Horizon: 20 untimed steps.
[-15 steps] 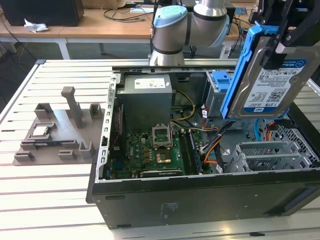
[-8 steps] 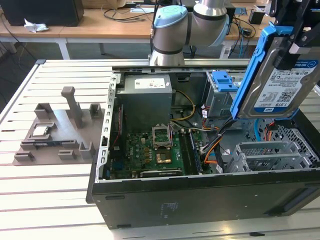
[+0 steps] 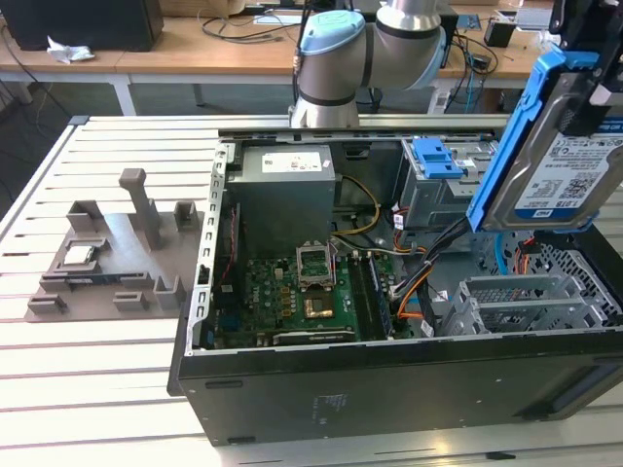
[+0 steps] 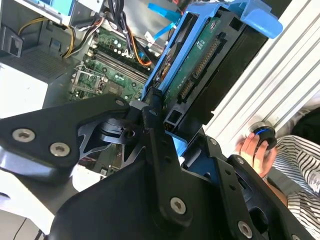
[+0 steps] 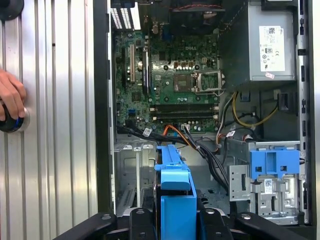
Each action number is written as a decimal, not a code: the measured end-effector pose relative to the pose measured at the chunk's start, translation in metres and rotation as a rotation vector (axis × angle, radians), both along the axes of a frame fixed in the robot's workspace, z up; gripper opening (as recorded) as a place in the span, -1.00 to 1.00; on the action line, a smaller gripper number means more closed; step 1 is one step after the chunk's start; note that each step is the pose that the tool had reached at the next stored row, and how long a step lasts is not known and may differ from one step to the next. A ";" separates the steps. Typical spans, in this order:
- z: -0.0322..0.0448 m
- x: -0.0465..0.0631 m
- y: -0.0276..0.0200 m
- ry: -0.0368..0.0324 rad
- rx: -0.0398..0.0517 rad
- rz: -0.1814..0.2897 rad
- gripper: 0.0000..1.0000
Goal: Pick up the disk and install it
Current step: 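Pick up the disk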
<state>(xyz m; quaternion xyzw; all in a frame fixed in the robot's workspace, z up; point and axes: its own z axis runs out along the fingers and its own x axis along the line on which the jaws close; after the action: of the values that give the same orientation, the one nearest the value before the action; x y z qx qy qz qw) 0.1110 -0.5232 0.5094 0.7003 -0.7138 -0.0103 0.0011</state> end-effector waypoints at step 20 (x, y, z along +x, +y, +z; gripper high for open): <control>-0.0026 0.048 -0.0086 0.0022 -0.0001 0.000 -0.27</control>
<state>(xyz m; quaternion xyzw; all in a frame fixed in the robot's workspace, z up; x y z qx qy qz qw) 0.1588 -0.5318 0.5068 0.7002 -0.7139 -0.0110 0.0019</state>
